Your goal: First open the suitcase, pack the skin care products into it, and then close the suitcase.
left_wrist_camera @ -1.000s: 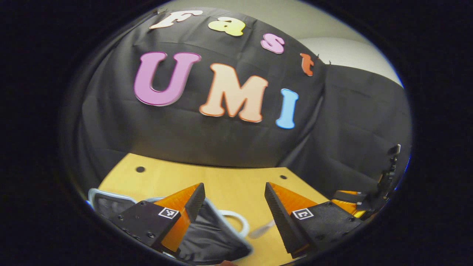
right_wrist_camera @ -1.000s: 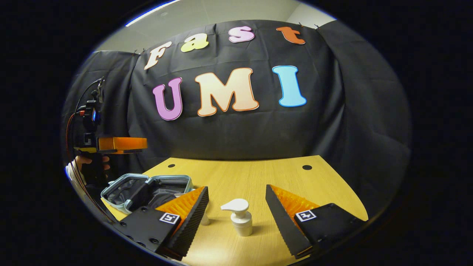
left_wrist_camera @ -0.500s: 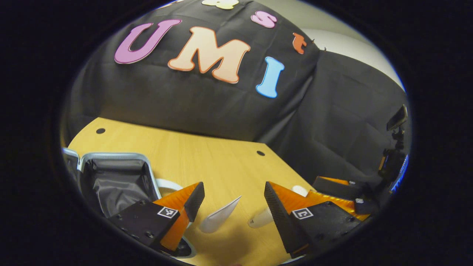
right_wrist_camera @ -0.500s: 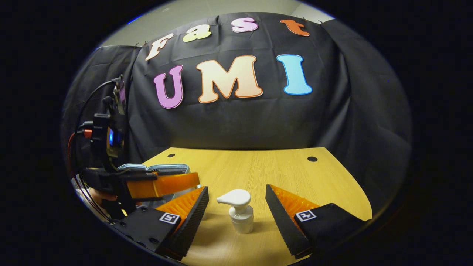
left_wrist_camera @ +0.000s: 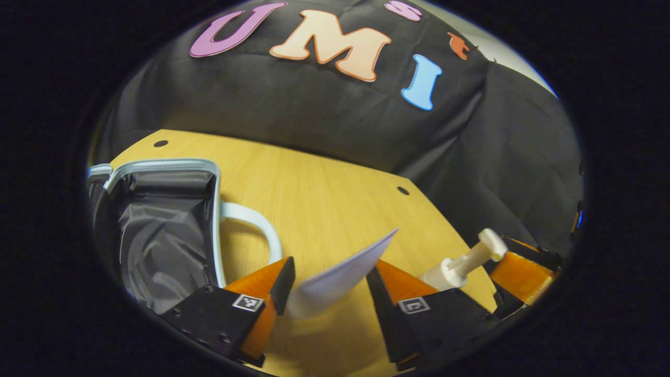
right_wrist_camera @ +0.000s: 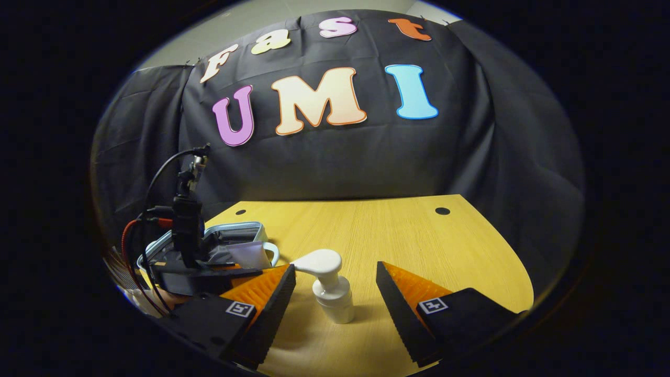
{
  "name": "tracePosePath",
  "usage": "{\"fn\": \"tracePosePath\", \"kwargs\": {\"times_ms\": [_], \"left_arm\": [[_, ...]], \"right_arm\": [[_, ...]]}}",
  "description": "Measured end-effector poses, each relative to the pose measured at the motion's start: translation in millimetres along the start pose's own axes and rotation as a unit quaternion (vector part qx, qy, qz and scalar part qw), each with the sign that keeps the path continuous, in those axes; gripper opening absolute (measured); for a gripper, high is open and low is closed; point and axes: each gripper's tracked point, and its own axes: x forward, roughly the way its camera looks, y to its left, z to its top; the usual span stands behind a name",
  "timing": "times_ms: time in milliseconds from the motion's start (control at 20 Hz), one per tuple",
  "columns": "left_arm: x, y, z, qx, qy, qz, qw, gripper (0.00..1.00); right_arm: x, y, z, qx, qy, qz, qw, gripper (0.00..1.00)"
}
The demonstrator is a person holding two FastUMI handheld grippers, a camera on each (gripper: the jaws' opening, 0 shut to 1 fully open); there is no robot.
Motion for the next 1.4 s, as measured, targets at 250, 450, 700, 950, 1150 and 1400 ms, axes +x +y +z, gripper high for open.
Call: {"fn": "tracePosePath", "kwargs": {"times_ms": [250, 450, 700, 950, 1150, 1400], "left_arm": [[4.2, 10.7, 5.6, -0.007, -0.009, 0.015, 1.0, 0.34], [-10.4, 11.0, 17.3, -0.032, 0.006, 0.0, 0.999, 0.29], [-54.8, 8.5, 67.2, -0.052, -0.015, -0.024, 0.998, 0.29], [-102.7, 47.9, 85.8, -0.047, 0.015, 0.003, 0.999, 0.29], [-128.2, 117.6, 68.4, -0.005, 0.094, 0.06, 0.994, 0.29], [-133.1, 169.7, 8.1, 0.023, 0.245, 0.064, 0.967, 0.29]], "right_arm": [[12.2, -4.5, -18.3, -0.007, 0.018, 0.003, 1.0, 0.95], [24.7, 2.0, -42.0, -0.028, 0.034, 0.011, 0.999, 0.95], [59.3, 7.1, -71.2, -0.032, 0.05, 0.013, 0.998, 0.98], [67.6, 8.9, -73.1, -0.029, 0.05, 0.006, 0.998, 0.63], [71.4, 13.5, -62.8, -0.017, 0.06, 0.004, 0.998, 0.6], [49.4, 65.7, -6.9, -0.003, 0.053, 0.032, 0.998, 0.6]]}}
